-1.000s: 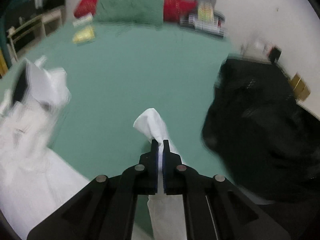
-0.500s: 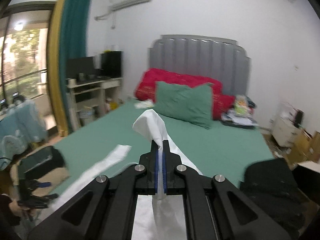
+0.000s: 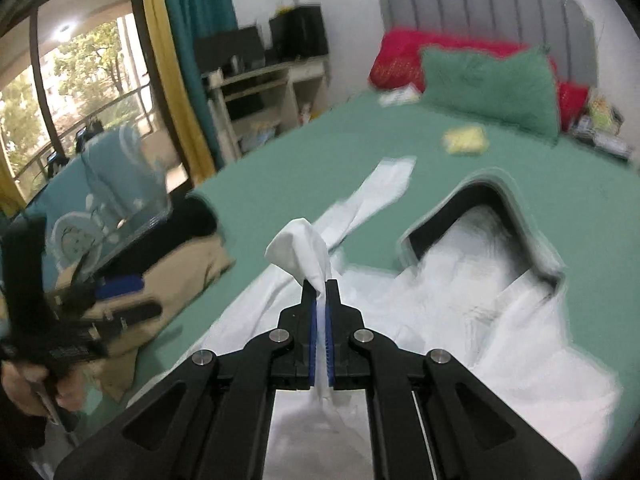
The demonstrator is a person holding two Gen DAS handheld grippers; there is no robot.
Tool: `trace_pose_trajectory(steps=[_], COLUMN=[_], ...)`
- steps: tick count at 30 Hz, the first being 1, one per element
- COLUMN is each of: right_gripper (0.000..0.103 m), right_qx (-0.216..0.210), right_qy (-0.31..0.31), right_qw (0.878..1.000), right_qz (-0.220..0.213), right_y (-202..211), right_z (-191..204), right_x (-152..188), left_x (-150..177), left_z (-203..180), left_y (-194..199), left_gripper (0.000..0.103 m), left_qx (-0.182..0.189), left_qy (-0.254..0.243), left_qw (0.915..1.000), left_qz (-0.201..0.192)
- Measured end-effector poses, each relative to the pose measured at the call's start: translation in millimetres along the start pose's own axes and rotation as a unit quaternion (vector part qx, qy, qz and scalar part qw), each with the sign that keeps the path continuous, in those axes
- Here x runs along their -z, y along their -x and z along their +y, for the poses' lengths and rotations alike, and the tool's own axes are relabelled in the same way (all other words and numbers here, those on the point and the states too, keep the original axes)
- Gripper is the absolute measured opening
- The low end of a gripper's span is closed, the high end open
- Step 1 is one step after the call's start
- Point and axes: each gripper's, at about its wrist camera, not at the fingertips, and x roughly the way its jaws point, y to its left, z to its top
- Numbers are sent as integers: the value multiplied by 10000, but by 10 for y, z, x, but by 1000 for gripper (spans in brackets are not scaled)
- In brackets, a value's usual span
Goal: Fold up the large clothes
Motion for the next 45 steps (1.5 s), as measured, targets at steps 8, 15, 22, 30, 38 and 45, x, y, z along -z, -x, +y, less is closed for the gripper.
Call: trace_pose_trajectory(steps=[8, 15, 22, 30, 38, 45], right_gripper=[61, 70, 71, 71, 71, 71], right_qx=[-1014, -592, 1183, 1875, 1917, 1800], right_qy=[-558, -294, -1176, -1449, -1500, -1419], right_qw=[9845, 9917, 9807, 9676, 9662, 9691], right_qz=[1316, 1106, 1019, 876, 853, 915], right_y=[-539, 443, 1057, 1440, 1211, 1140], right_z=[46, -454, -1742, -2360, -2359, -2287], right_x=[643, 872, 1318, 1374, 1330, 1393], left_x=[45, 353, 533, -392, -729, -565], left_z=[-122, -506, -647, -426, -316, -238], left_y=[-403, -839, -1018, -950, -2168, -1536], left_gripper=[70, 70, 70, 70, 5, 4], left_qx=[368, 319, -528, -479, -719, -541], left_qy=[137, -317, -779, -465, -726, -682], left_qw=[9980, 9936, 9891, 9976, 9894, 9929], left_qz=[485, 1034, 1132, 207, 1033, 807])
